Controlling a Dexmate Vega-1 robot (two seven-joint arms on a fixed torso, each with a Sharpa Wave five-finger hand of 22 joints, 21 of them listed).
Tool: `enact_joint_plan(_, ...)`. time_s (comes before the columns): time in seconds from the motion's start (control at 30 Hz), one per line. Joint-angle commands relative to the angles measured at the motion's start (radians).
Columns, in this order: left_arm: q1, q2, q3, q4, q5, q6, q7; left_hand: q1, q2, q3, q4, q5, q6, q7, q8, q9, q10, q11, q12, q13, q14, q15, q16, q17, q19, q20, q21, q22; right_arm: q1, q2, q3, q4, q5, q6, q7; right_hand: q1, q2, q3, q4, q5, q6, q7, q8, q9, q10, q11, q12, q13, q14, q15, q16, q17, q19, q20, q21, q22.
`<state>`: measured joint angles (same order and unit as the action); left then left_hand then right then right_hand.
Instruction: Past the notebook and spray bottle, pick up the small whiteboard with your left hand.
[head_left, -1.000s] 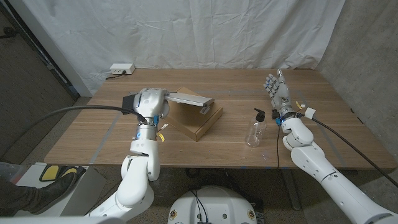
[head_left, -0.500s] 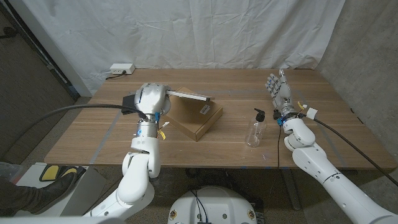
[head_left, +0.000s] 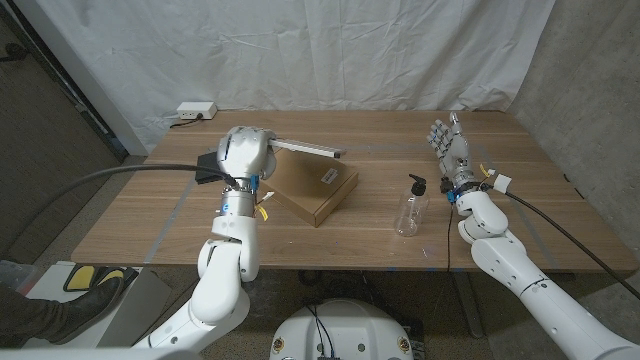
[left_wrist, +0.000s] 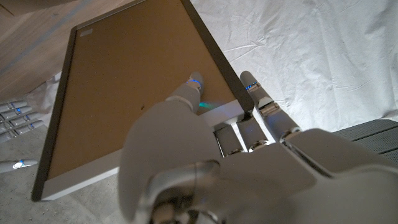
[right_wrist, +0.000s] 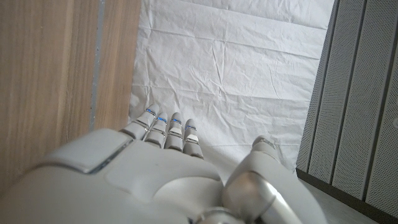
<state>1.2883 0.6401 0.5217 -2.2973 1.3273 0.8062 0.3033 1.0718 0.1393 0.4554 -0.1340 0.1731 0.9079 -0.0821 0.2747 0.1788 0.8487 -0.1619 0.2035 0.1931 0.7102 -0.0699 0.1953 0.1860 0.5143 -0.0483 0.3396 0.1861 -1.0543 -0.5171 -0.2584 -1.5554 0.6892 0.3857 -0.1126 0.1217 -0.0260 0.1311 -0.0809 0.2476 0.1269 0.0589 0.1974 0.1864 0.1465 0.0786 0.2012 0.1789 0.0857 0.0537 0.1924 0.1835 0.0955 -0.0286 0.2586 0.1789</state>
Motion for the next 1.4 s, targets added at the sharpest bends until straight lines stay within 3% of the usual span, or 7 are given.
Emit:
enact_joint_plan(0.03, -0.011, -0.016, -0.022, -0.012, 0.008, -0.024, -0.020, 0.001, 0.005, 0.005, 0.001, 0.005, 0.008, 0.005, 0.004, 0.005, 0.006, 0.003, -0.002, 0.001, 0.015, -0.142, 0.003, 0.002, 0.008, -0.083, 0.006, 0.003, 0.012, 0.000, -0.001, 0.010, 0.002, 0.000, 0.010, 0.004, 0.012, -0.005, 0.000, 0.005, 0.004, 0.006, 0.001, 0.003, 0.012, 0.002, 0.007, 0.004, 0.011, -0.001, 0.000, 0.005, 0.013, -0.002, -0.001, 0.006)
enact_joint_plan(0.97, -0.068, -0.047, -0.057, -0.040, 0.100, -0.069, -0.141, -0.003, -0.005, 0.013, 0.004, 0.004, -0.001, 0.001, -0.014, 0.006, 0.004, 0.000, -0.007, 0.002, 0.014, -0.142, -0.002, 0.002, 0.007, -0.080, 0.006, 0.004, 0.032, -0.001, 0.001, 0.031, 0.010, -0.006, 0.021, 0.005, 0.014, -0.007, -0.001, 0.005, 0.006, 0.006, 0.001, 0.003, 0.015, 0.000, 0.008, 0.004, 0.012, -0.001, 0.000, 0.005, 0.016, -0.001, -0.008, 0.006)
enact_joint_plan(1.4, -0.076, -0.065, -0.076, -0.050, 0.137, -0.098, -0.136, -0.006, -0.007, 0.015, 0.007, 0.004, 0.000, 0.000, -0.019, 0.007, 0.004, 0.001, -0.008, 0.002, 0.017, -0.141, -0.001, 0.002, 0.007, -0.079, 0.006, 0.004, 0.028, -0.007, 0.005, 0.021, 0.006, -0.010, 0.013, 0.005, 0.015, -0.008, -0.001, 0.005, 0.006, 0.006, 0.001, 0.003, 0.016, 0.003, 0.008, 0.004, 0.013, 0.000, 0.000, 0.005, 0.018, -0.001, -0.011, 0.006)
